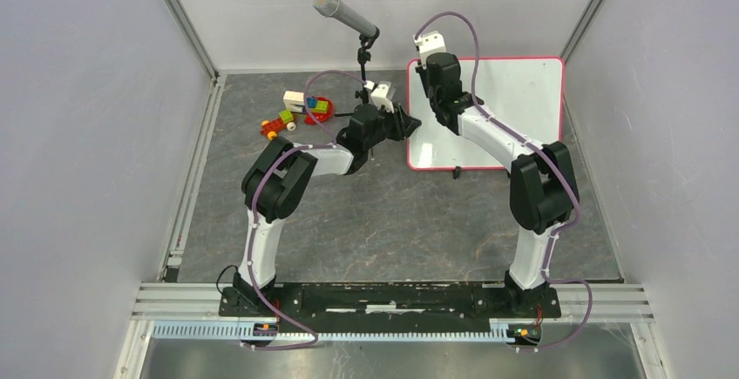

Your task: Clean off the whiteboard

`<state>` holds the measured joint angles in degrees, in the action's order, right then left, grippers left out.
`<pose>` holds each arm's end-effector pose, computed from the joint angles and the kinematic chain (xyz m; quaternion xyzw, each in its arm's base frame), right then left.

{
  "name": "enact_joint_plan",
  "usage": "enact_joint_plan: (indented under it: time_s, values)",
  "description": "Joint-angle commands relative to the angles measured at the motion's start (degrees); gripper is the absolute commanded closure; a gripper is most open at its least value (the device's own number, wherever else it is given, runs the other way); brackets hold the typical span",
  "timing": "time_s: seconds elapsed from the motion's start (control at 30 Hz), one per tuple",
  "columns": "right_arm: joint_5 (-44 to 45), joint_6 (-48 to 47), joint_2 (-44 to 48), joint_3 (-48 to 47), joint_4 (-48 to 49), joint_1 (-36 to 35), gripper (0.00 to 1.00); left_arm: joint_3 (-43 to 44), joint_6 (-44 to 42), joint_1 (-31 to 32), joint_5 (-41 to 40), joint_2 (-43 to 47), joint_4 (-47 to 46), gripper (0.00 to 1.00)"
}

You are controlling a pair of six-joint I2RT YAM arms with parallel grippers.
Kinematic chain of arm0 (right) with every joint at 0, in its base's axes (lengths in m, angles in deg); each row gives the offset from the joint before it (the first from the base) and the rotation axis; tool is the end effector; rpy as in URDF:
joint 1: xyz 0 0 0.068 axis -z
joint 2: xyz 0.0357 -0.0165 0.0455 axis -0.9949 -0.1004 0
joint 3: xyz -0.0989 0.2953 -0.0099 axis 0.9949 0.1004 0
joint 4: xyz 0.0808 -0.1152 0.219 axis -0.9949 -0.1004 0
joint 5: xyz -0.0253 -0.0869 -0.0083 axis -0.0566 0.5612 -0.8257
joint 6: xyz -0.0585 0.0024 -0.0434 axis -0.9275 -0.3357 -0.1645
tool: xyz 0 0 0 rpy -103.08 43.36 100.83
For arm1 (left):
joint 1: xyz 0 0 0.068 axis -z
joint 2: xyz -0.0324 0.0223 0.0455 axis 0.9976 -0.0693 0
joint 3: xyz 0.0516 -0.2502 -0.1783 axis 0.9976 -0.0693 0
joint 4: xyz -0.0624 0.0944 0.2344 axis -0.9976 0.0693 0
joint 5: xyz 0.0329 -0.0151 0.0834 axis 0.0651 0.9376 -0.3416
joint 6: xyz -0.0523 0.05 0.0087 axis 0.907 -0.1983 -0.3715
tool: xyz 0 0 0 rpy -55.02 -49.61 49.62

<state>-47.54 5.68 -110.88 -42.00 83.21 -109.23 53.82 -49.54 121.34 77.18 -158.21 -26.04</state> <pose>0.4537 0.1827 0.3212 -0.0988 0.8029 -0.0913 0.5807 0.4172 -0.3091 0.2058 0.1130 0.7472 -0.3967 0.5210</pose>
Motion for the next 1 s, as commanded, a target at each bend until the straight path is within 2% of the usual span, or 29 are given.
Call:
enact_joint_plan:
  time_s: [0.0,0.23,0.33,0.47,0.67,0.83,0.97]
  values:
    - [-3.15,0.45,0.73,-0.53,0.70,0.12,0.77,-0.95,-8.55,0.74,-5.95,1.75,3.13,0.98]
    - [-5.69,-1.67,-1.29,-2.50,0.65,-5.00,0.77,-0.94,-9.24,0.99,-6.70,1.87,3.40,0.98]
    - [-6.72,-1.82,-0.48,0.10,1.92,-5.65,0.77,-0.94,-9.23,1.02,-6.63,1.95,3.37,0.98]
    - [-2.36,-0.90,2.86,6.59,6.00,-5.36,0.76,-1.15,-9.32,1.08,-6.60,2.13,3.33,0.98]
    - [1.77,5.90,8.54,16.65,12.50,0.16,0.76,-1.42,-9.32,1.05,-6.50,2.37,3.09,0.98]
    - [3.82,13.27,12.87,22.52,12.76,6.38,0.76,-1.73,-9.27,1.08,-6.42,2.41,2.80,0.98]
    - [6.10,14.88,18.28,28.34,14.26,8.84,0.76,-1.85,-9.23,1.08,-6.50,2.59,2.71,0.98]
